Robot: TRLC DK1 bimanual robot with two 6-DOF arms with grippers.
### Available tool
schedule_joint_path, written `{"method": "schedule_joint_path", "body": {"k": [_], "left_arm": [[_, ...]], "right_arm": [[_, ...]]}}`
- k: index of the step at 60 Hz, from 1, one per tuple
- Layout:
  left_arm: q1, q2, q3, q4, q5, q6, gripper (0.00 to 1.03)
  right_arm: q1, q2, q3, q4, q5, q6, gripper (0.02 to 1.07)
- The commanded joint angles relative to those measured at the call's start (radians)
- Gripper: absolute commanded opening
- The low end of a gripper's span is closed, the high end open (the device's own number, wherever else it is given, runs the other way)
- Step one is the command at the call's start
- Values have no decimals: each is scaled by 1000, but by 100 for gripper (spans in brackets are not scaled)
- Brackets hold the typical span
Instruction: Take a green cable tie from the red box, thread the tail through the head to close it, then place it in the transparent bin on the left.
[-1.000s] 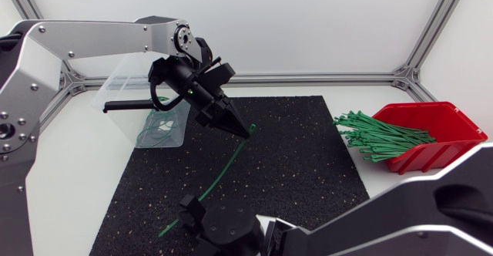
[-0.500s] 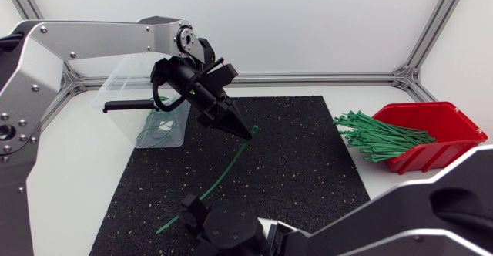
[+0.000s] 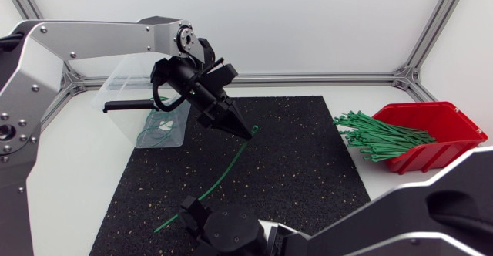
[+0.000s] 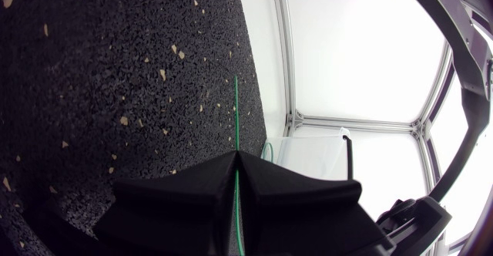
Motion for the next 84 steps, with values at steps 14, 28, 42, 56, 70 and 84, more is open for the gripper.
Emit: {"method": "schedule_joint_path", "body": {"k": [14,28,42,56,70,84], "left_arm": [[1,11,-22,-16,9,-19,4],[9,-4,-42,-9,9,-19,4],[21,-33,-67,2,12,-21,4],[27,-59,-88,4,13,-22,4],[30,-91,-137,19,13,-24,4],[36,-136,-186,54,15,-50,4]], "right_arm": [[-20,25,14,-31,46,65,7],[-12,-90,-32,-56,44,166,7],[-1,-235,-59,-205,37,297,7],[-6,-374,-69,-398,4,450,7],[-15,-412,-99,-444,-9,519,7],[-14,-489,-82,-585,-22,597,7]]}}
